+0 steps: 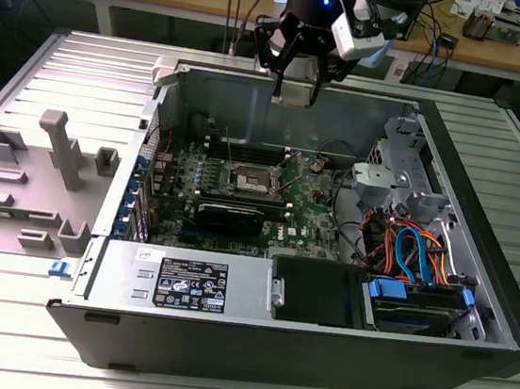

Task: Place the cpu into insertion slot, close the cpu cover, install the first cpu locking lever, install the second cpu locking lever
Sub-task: 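Place the cpu into insertion slot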

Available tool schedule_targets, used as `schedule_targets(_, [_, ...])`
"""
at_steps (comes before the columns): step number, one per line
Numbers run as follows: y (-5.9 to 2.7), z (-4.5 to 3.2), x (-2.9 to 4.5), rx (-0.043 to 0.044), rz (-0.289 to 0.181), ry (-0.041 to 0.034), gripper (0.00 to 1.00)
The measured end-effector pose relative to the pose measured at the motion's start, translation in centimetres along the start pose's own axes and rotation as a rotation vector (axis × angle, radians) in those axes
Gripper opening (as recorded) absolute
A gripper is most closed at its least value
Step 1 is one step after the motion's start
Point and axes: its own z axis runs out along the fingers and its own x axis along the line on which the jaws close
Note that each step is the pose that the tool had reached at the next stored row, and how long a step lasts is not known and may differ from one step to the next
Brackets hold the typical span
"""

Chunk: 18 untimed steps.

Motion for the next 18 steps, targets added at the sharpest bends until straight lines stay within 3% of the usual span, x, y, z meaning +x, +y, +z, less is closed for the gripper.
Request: schedule_targets(18, [-0.25,0.01,-0.01,-0.0002,0.008,-0.0007,0.54])
